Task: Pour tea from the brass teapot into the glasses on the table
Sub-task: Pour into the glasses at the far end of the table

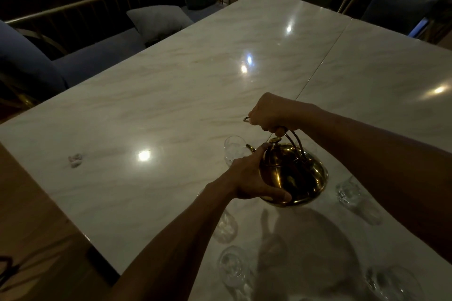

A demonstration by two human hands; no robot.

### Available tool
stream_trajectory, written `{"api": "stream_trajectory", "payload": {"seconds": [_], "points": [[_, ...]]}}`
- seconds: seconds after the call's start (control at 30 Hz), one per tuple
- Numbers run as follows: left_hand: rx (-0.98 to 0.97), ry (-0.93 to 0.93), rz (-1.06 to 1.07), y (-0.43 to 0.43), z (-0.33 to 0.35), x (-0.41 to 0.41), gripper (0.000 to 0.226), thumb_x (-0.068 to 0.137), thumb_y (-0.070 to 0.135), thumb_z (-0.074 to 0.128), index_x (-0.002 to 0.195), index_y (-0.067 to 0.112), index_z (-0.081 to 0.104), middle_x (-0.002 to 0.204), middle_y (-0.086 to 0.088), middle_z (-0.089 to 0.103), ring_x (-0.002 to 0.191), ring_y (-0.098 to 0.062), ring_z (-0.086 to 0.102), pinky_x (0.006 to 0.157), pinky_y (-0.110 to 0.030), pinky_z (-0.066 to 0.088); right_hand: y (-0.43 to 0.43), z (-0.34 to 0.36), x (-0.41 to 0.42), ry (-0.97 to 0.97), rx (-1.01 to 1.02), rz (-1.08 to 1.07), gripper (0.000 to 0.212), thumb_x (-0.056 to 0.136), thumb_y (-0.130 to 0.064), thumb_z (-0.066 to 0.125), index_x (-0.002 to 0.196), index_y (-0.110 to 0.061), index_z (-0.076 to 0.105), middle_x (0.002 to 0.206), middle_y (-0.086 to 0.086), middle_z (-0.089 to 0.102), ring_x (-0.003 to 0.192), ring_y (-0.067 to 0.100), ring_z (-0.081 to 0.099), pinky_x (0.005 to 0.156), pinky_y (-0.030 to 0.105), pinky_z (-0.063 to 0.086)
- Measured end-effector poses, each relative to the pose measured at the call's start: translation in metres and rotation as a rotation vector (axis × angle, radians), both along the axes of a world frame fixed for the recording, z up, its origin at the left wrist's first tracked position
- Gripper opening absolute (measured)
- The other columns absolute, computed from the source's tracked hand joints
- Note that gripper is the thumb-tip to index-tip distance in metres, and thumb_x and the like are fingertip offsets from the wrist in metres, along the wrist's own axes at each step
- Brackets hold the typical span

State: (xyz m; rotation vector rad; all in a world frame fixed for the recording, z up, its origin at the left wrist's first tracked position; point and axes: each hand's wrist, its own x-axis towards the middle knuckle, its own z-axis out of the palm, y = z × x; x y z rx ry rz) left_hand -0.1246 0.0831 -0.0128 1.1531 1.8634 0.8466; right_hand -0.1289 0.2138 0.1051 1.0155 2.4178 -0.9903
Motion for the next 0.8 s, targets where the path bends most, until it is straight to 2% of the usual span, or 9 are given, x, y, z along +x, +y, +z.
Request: {"api": "stream_trajectory", "payload": {"seconds": [0.3, 0.4, 0.5, 0.6, 0.63, 0.67, 0.7, 0.73, 0.8], "points": [[-0.005, 0.043, -0.014, 0.000, 0.001, 0.000, 0.121, 0.070, 0.049, 0.092, 0.162, 0.032, 0.015, 0.158, -0.002, 0.047, 0.146, -0.029, 0.043, 0.123, -0.051, 0.034, -0.006, 0.009, 0.010, 0.023, 0.012, -0.014, 0.033, 0.096, -0.013, 0.056, 0.122, 0.005, 0.061, 0.063, 0.009, 0.048, 0.044, 0.013, 0.038, 0.036, 0.020, 0.033], [-0.007, 0.063, -0.027, -0.001, 0.001, 0.001, 0.121, 0.070, 0.049, 0.092, 0.162, 0.032, 0.015, 0.158, -0.003, 0.046, 0.147, -0.030, 0.041, 0.124, -0.053, 0.032, -0.007, 0.012, 0.019, 0.049, 0.102, 0.039, 0.033, 0.094, -0.014, 0.054, 0.122, 0.002, 0.063, 0.065, 0.008, 0.053, 0.044, 0.014, 0.045, 0.036, 0.022, 0.038], [-0.010, 0.111, -0.044, -0.002, -0.002, 0.002, 0.127, 0.061, 0.065, 0.087, 0.161, 0.033, 0.015, 0.159, -0.002, 0.046, 0.146, -0.030, 0.043, 0.123, -0.056, 0.031, -0.006, 0.010, 0.031, 0.123, 0.134, 0.042, 0.034, 0.093, -0.016, 0.051, 0.119, 0.002, 0.065, 0.066, 0.005, 0.054, 0.048, 0.015, 0.049, 0.040, 0.024, 0.039], [0.015, 0.162, -0.053, -0.003, -0.007, 0.005, 0.132, 0.050, 0.080, 0.077, 0.159, 0.033, 0.019, 0.157, 0.003, 0.049, 0.144, -0.025, 0.046, 0.121, -0.056, 0.033, -0.007, 0.004, 0.046, 0.210, 0.133, 0.039, 0.034, 0.095, -0.012, 0.051, 0.126, -0.003, 0.063, 0.069, 0.001, 0.057, 0.048, 0.012, 0.049, 0.041, 0.018, 0.038], [0.028, 0.177, -0.052, -0.004, -0.007, 0.007, 0.132, 0.049, 0.081, 0.076, 0.158, 0.033, 0.021, 0.156, 0.004, 0.050, 0.143, -0.023, 0.047, 0.121, -0.057, 0.034, -0.008, 0.003, 0.051, 0.247, 0.129, 0.044, 0.036, 0.096, -0.013, 0.052, 0.130, -0.006, 0.060, 0.078, 0.003, 0.064, 0.052, 0.013, 0.055, 0.045, 0.017, 0.042], [0.043, 0.194, -0.051, -0.004, -0.007, 0.009, 0.131, 0.049, 0.081, 0.077, 0.157, 0.033, 0.022, 0.155, 0.005, 0.051, 0.143, -0.022, 0.048, 0.120, -0.058, 0.034, -0.009, 0.001, 0.057, 0.284, 0.129, 0.044, 0.039, 0.095, -0.014, 0.054, 0.133, -0.008, 0.059, 0.096, 0.006, 0.070, 0.066, 0.017, 0.064, 0.056, 0.019, 0.047], [0.056, 0.213, -0.048, -0.005, -0.007, 0.013, 0.130, 0.049, 0.080, 0.078, 0.157, 0.032, 0.024, 0.155, 0.006, 0.051, 0.142, -0.021, 0.049, 0.121, -0.058, 0.032, -0.009, 0.000, 0.062, 0.314, 0.138, 0.045, 0.040, 0.095, -0.016, 0.055, 0.135, -0.010, 0.058, 0.117, 0.008, 0.069, 0.090, 0.021, 0.069, 0.071, 0.021, 0.048], [0.067, 0.232, -0.043, -0.007, -0.006, 0.017, 0.129, 0.051, 0.078, 0.081, 0.157, 0.030, 0.025, 0.155, 0.006, 0.051, 0.143, -0.020, 0.048, 0.121, -0.059, 0.030, -0.010, -0.001, 0.068, 0.337, 0.146, 0.052, 0.041, 0.094, -0.017, 0.056, 0.135, -0.011, 0.058, 0.132, 0.008, 0.063, 0.112, 0.022, 0.063, 0.085, 0.023, 0.044], [0.088, 0.269, -0.023, -0.011, -0.005, 0.028, 0.126, 0.056, 0.073, 0.084, 0.158, 0.028, 0.026, 0.156, 0.006, 0.050, 0.144, -0.020, 0.046, 0.122, -0.061, 0.025, -0.011, -0.003, 0.078, 0.376, 0.144, 0.081, 0.042, 0.094, -0.020, 0.058, 0.135, -0.012, 0.057, 0.141, 0.006, 0.056, 0.129, 0.019, 0.052, 0.097, 0.025, 0.036]]}}
